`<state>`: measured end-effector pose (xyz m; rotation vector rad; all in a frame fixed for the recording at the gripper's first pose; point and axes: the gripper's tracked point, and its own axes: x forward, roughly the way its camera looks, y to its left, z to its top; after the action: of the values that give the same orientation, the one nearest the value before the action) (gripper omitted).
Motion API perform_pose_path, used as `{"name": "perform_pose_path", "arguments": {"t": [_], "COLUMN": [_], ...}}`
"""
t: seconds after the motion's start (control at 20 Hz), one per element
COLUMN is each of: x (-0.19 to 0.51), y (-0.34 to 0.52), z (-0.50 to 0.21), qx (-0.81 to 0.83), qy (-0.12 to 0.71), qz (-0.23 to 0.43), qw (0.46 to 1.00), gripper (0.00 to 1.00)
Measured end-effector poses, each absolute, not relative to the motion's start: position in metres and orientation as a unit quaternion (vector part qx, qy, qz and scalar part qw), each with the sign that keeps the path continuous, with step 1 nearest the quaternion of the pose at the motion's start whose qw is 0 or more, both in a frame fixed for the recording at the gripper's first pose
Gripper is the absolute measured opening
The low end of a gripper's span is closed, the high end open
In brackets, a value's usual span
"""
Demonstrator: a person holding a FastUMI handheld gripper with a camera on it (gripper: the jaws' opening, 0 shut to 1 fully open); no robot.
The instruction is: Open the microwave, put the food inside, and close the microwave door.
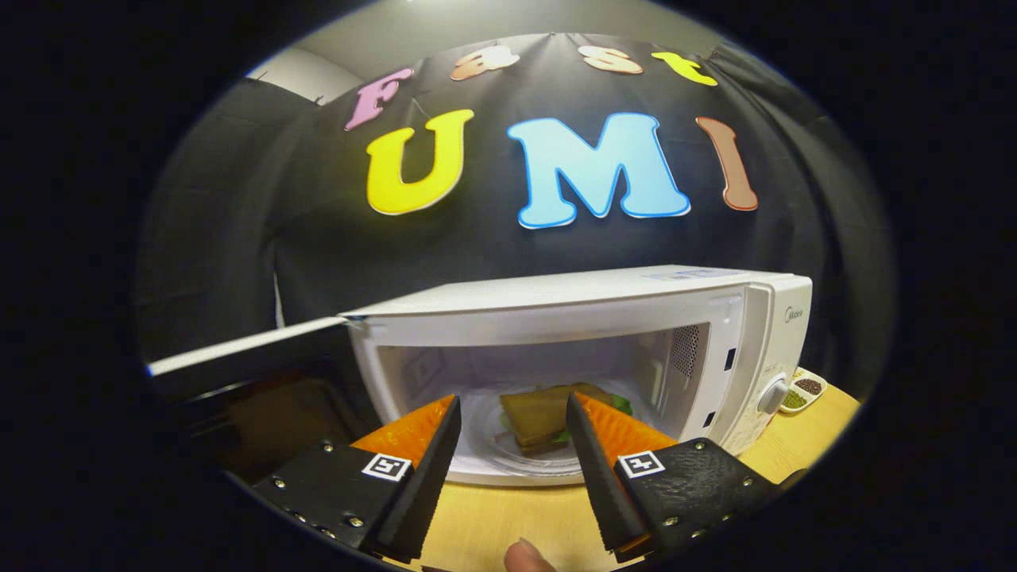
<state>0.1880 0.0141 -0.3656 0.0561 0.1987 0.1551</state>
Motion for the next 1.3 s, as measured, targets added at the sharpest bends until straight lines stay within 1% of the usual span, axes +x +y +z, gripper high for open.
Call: {"name": "perform_pose_path", "arguments": {"t": [0.1,0.35,0.4,0.5,0.6,0.7,0.8,0.95,1.1,1.3], "x": [0.144,-0.005,-0.034,-0.080,-0.106,-0.127,-0.143,-0.154,-0.138,-0.118], "y": [0.035,0.097,0.106,0.121,0.133,0.157,0.186,0.226,0.257,0.292], "z": [-0.343,-0.293,-0.286,-0.275,-0.276,-0.283,-0.294,-0.311,-0.332,-0.370], "qx": [0.031,0.055,0.055,0.040,0.003,-0.016,-0.010,0.003,-0.026,-0.012], "qy": [0.089,0.053,0.047,0.027,0.015,0.007,0.014,0.027,0.018,0.057], "qz": [0.118,0.268,0.290,0.313,0.310,0.322,0.341,0.356,0.337,0.339], "qw": [0.989,0.960,0.954,0.949,0.951,0.947,0.940,0.934,0.941,0.939], "gripper": [0.80,0.80,0.80,0.80,0.80,0.80,0.83,0.83,0.83,0.83]}}
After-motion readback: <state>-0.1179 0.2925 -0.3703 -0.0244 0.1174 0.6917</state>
